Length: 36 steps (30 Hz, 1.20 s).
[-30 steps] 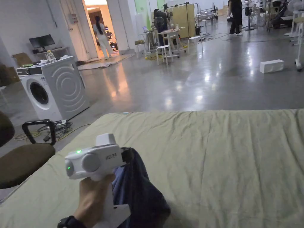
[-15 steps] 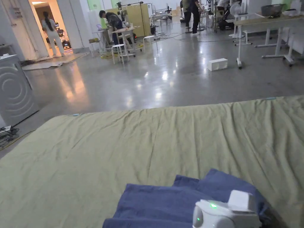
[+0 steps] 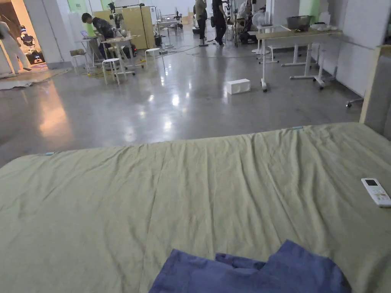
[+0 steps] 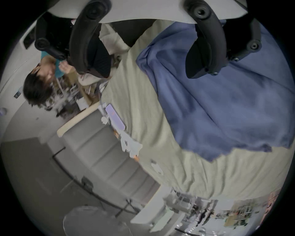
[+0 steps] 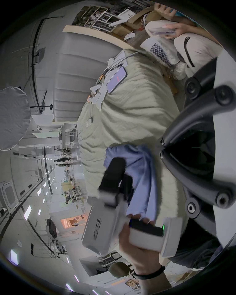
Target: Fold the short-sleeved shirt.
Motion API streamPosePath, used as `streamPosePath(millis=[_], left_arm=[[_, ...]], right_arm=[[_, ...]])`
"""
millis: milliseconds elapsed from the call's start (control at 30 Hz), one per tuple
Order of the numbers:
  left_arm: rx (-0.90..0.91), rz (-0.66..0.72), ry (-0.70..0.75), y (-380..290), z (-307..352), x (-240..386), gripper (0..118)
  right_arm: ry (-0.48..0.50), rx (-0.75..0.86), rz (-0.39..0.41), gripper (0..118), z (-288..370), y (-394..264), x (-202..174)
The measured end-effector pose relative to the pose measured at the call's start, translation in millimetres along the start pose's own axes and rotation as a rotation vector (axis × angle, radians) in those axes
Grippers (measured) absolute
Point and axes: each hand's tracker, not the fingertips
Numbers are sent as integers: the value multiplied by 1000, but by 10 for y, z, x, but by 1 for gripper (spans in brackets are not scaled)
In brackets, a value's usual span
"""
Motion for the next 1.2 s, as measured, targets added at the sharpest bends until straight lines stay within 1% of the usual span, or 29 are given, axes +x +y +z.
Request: streamPosePath(millis=[33, 100, 200, 267, 367, 400, 433, 500, 533, 567, 600, 667, 700, 733, 767, 800, 867, 933, 967, 1067, 1200], left_arm=[[58, -19, -10, 72, 231, -59, 98], [152, -43, 40, 224, 745, -157, 98], [294, -86, 132, 349, 1646, -256, 98], [355, -122, 251, 364, 2237, -251, 98], [497, -216, 420, 182, 3010, -171, 97], [543, -243, 489, 77, 3160, -166, 96], [608, -287, 564, -45, 3344, -109, 90], [773, -391, 763, -330, 3608, 33, 78], [793, -423, 841, -439, 3681, 79, 73], [805, -428, 884, -531, 3760, 109, 67], [833, -420, 907, -635, 3838, 134, 57], [872, -385, 908, -784, 3947, 174, 17], [882, -364, 920, -846, 3975, 182, 7], [874, -329, 976, -920, 3983, 189, 3], [855, -325, 1010, -989, 3977, 196, 0], [826, -346, 1005, -1020, 3961, 170, 0], [799, -327, 1007, -1142, 3911, 226, 0], [774, -319, 959, -1230, 3931, 237, 0], [779, -326, 967, -1272, 3919, 274, 0], [763, -325, 957, -1287, 3935, 329, 0], [783, -296, 925, -1275, 3978, 357, 0]], right_arm=[[21, 10, 3, 0, -28, 50, -26], [68, 37, 8, 0, -105, 183, -83], [124, 112, 59, 0, -218, 505, -266], [162, 183, 101, 0, -230, 735, -410], [228, 262, 118, 0, -204, 1025, -613], [245, 284, 124, 0, -194, 1104, -674], [256, 301, 124, 0, -171, 1155, -731], [278, 329, 132, 0, -125, 1238, -827], [283, 340, 138, 0, -95, 1266, -873], [288, 349, 141, 0, -68, 1279, -905], [295, 354, 143, 0, -39, 1292, -934], [317, 364, 147, 0, 15, 1287, -964], [320, 366, 151, 0, 37, 1279, -976], [322, 370, 159, 0, 61, 1262, -989], [323, 372, 167, 0, 74, 1237, -993], [319, 375, 176, 0, 93, 1210, -999], [313, 372, 202, 0, 132, 1155, -1001], [296, 380, 215, 0, 165, 1114, -1019], [292, 380, 217, 0, 172, 1110, -1019], [283, 383, 191, 0, 163, 1100, -990], [291, 381, 130, 0, 203, 1104, -941]])
